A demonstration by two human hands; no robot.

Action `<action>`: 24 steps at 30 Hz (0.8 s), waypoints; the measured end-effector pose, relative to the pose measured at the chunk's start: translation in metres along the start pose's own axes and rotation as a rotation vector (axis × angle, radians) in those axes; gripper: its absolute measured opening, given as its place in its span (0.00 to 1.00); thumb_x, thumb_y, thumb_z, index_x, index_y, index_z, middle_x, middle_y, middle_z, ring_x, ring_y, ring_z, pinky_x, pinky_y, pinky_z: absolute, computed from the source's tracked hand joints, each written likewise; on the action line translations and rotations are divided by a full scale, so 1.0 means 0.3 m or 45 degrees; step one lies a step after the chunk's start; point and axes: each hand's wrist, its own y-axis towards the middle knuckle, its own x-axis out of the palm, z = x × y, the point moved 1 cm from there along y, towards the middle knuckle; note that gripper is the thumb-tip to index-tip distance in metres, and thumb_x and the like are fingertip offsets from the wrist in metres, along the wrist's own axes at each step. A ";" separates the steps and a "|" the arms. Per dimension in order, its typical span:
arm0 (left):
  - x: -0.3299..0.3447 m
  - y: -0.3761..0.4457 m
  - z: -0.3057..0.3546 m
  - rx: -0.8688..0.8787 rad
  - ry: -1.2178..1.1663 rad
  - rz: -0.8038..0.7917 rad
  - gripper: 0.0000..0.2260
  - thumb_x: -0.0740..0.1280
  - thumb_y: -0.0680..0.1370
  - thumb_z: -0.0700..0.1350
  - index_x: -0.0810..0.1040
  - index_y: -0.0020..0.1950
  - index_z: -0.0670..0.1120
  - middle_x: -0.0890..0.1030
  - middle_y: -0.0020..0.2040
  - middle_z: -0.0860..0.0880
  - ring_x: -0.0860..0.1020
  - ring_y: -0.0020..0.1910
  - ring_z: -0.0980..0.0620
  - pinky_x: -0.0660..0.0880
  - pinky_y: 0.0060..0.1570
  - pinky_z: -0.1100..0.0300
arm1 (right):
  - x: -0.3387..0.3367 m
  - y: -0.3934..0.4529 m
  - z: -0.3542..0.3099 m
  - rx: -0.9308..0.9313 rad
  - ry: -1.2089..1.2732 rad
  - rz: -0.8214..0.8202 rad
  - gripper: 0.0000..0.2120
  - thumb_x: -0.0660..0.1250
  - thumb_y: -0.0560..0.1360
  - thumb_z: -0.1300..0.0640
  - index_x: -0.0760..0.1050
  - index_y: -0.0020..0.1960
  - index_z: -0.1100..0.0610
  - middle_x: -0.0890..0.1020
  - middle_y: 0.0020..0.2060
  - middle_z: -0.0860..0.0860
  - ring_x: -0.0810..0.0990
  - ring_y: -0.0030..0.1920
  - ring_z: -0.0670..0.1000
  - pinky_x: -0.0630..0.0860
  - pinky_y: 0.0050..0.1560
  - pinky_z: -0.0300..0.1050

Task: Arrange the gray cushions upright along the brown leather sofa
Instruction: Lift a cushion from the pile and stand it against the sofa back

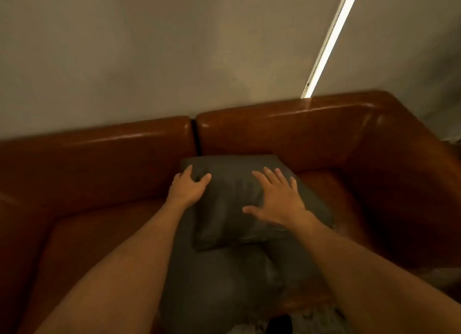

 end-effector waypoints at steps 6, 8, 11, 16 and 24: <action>0.096 0.062 -0.054 -0.227 -0.334 -0.134 0.49 0.69 0.73 0.70 0.50 0.85 0.52 0.58 0.85 0.44 0.60 0.82 0.39 0.60 0.80 0.43 | 0.104 0.069 0.077 0.139 0.150 -0.113 0.50 0.58 0.68 0.21 0.49 0.82 0.44 0.50 0.83 0.50 0.44 0.82 0.59 0.45 0.77 0.71; 0.116 0.081 -0.051 -0.283 -0.466 -0.156 0.52 0.71 0.72 0.69 0.48 0.85 0.51 0.58 0.85 0.46 0.60 0.82 0.40 0.61 0.80 0.42 | 0.108 0.114 0.118 0.208 0.235 -0.090 0.49 0.56 0.68 0.20 0.52 0.82 0.43 0.52 0.83 0.50 0.46 0.82 0.60 0.47 0.76 0.72; 0.150 0.122 -0.037 -0.362 -0.595 -0.167 0.56 0.73 0.70 0.70 0.45 0.85 0.49 0.55 0.86 0.46 0.58 0.83 0.40 0.59 0.80 0.42 | 0.102 0.184 0.193 0.343 0.325 -0.094 0.48 0.54 0.68 0.19 0.54 0.81 0.43 0.55 0.82 0.50 0.48 0.82 0.62 0.49 0.75 0.73; 0.196 0.198 0.011 -0.466 -0.688 -0.142 0.58 0.75 0.69 0.69 0.44 0.86 0.48 0.56 0.85 0.45 0.59 0.82 0.39 0.60 0.79 0.40 | 0.092 0.291 0.333 0.542 0.376 -0.208 0.54 0.54 0.62 0.15 0.55 0.80 0.42 0.56 0.82 0.54 0.51 0.80 0.66 0.50 0.73 0.74; 0.208 0.191 0.035 -0.466 -0.830 -0.022 0.42 0.81 0.71 0.51 0.66 0.80 0.48 0.73 0.76 0.43 0.75 0.70 0.38 0.73 0.70 0.40 | 0.118 0.337 0.398 0.646 0.779 -0.234 0.60 0.71 0.61 0.23 0.53 0.82 0.50 0.64 0.79 0.57 0.67 0.75 0.62 0.67 0.73 0.58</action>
